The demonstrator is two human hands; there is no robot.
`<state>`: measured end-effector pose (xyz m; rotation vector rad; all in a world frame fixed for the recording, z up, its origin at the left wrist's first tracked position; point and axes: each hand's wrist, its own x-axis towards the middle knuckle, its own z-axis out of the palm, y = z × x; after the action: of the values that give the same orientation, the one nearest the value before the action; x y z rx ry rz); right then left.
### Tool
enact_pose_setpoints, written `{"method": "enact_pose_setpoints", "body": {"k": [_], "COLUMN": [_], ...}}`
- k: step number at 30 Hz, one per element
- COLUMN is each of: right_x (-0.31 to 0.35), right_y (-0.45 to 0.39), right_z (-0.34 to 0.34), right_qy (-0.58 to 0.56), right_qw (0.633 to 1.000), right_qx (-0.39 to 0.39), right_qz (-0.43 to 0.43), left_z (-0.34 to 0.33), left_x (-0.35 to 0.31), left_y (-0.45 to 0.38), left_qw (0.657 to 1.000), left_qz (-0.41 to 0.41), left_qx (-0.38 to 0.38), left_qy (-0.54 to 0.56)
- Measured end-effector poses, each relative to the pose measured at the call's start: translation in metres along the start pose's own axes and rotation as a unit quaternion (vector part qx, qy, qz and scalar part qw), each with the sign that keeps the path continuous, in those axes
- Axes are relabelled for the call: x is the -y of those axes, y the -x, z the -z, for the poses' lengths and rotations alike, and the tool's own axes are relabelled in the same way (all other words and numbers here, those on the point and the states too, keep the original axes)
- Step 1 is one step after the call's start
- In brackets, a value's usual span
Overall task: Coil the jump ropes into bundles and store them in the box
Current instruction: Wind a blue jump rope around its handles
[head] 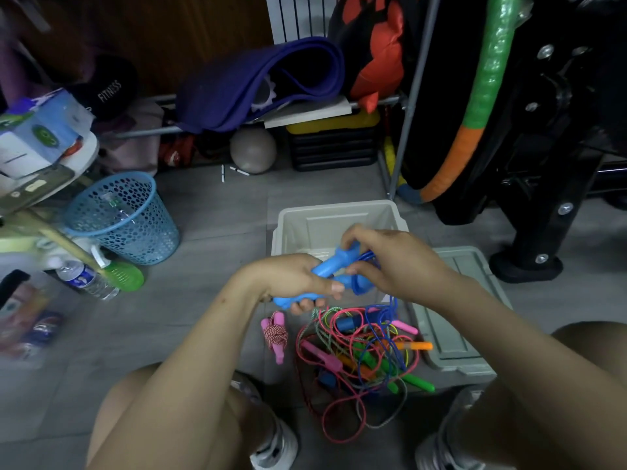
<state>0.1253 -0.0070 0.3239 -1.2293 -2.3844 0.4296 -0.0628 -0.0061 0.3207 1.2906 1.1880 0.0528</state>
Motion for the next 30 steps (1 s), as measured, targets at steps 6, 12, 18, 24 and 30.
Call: {"method": "enact_pose_setpoints", "body": {"k": [6, 12, 18, 24, 30], "right_x": [-0.007, -0.007, -0.007, -0.010, -0.015], "right_y": [-0.006, -0.006, -0.005, 0.001, 0.009], "right_z": [0.015, 0.004, -0.001, 0.004, -0.001], "right_qy": [-0.071, -0.414, -0.556, -0.553, -0.591], "right_qw": [0.995, 0.878, 0.774, 0.794, 0.769], "right_qx": [0.052, 0.213, 0.200, 0.182, 0.157], "right_qz": [0.052, -0.115, -0.226, -0.175, -0.187], "left_z": [-0.006, -0.008, -0.003, 0.002, 0.005], "left_x": [-0.005, -0.007, -0.003, 0.002, 0.002], "left_y": [0.002, 0.005, 0.006, 0.006, 0.006], "left_qw": [0.990, 0.979, 0.979, 0.986, 0.985], "left_qz": [0.019, 0.016, -0.016, -0.064, -0.067], "left_qx": [0.137, 0.192, 0.202, 0.147, 0.133], "left_qy": [-0.030, -0.065, -0.024, 0.052, 0.081]}}
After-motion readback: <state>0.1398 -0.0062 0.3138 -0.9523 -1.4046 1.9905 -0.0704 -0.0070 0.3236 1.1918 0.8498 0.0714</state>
